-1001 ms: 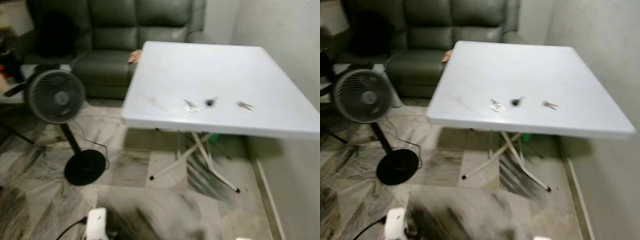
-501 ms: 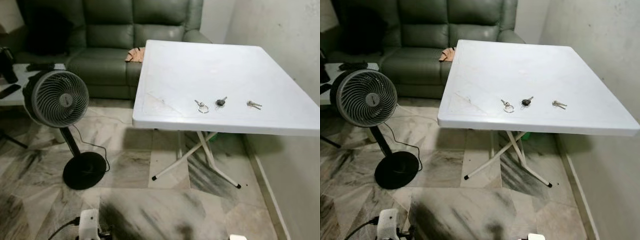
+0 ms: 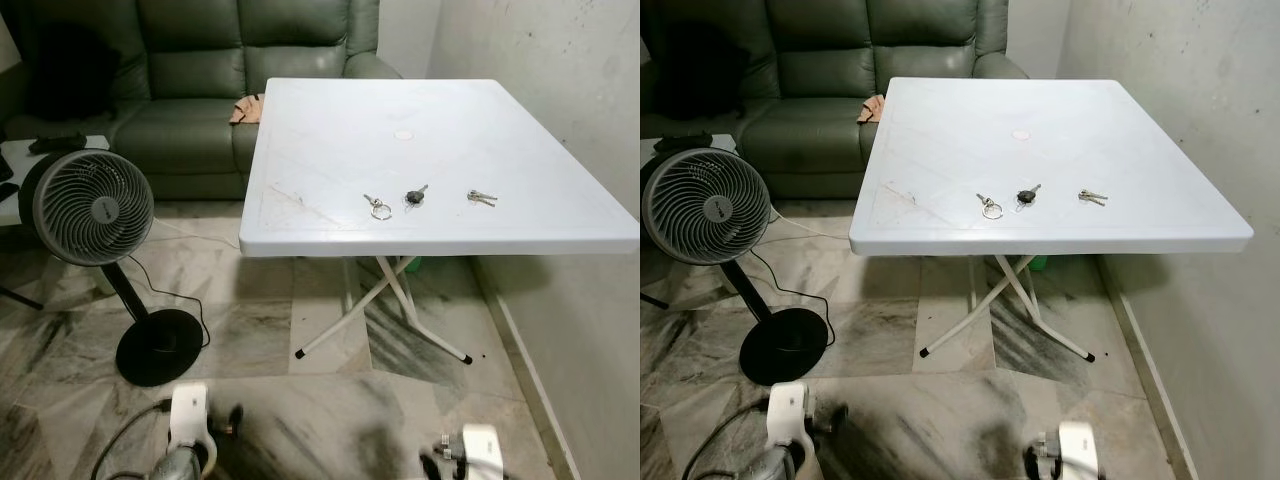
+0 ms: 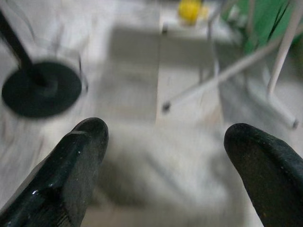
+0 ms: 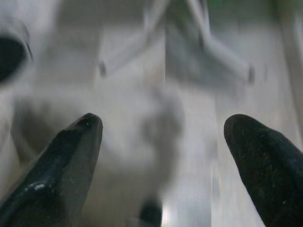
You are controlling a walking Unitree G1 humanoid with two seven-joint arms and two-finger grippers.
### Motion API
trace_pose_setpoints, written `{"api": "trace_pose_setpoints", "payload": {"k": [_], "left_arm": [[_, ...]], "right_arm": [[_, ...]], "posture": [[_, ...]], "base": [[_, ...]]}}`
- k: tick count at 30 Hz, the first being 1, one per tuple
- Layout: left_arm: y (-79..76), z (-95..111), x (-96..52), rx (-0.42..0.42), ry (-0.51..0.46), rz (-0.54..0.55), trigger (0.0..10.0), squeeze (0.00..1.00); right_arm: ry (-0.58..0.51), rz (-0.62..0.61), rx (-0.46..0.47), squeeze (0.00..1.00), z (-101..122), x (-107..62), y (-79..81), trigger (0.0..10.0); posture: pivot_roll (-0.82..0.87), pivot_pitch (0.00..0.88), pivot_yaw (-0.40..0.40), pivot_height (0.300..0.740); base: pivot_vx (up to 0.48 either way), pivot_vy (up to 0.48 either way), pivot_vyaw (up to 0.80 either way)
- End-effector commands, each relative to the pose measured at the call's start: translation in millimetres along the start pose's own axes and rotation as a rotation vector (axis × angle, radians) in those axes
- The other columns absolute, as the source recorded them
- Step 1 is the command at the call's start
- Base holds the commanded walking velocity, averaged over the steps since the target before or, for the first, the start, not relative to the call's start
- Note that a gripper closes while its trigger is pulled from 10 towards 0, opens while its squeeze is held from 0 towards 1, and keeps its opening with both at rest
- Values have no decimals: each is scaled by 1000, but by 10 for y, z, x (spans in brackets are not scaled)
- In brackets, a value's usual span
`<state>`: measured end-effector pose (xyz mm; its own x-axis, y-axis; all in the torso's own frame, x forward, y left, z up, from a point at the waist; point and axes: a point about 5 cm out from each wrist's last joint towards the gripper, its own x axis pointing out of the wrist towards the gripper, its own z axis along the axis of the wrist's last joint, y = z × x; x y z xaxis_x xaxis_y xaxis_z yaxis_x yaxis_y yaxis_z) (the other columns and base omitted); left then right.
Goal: Hang keys on a hook
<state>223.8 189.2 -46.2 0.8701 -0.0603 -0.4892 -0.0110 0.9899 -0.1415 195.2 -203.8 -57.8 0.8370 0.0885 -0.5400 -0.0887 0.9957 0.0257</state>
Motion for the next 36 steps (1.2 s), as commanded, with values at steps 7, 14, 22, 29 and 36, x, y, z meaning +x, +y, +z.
{"api": "trace_pose_setpoints", "payload": {"k": [7,14,22,29,36], "left_arm": [[-80,338,-64,4,-289,-68,10000,0],[-227,696,-174,56,-462,-126,10000,0],[-238,984,-292,84,-566,-115,10000,0],[-226,1121,-339,66,-556,-114,10000,0],[-242,1178,-399,78,-548,-113,10000,0]], "right_arm": [[-339,76,-40,0,492,25,184,10000],[-530,114,-57,0,874,-69,374,10000],[-646,107,-46,0,1152,-217,364,10000],[-669,115,-44,0,1293,-267,353,10000],[-660,120,-40,0,1355,-309,339,10000]], "posture": [[4,0,17,740],[14,0,14,740],[15,0,18,740],[17,0,21,740],[18,0,21,740]], "base": [[0,0,0],[0,0,0],[0,0,0],[0,0,0],[0,0,0]]}}
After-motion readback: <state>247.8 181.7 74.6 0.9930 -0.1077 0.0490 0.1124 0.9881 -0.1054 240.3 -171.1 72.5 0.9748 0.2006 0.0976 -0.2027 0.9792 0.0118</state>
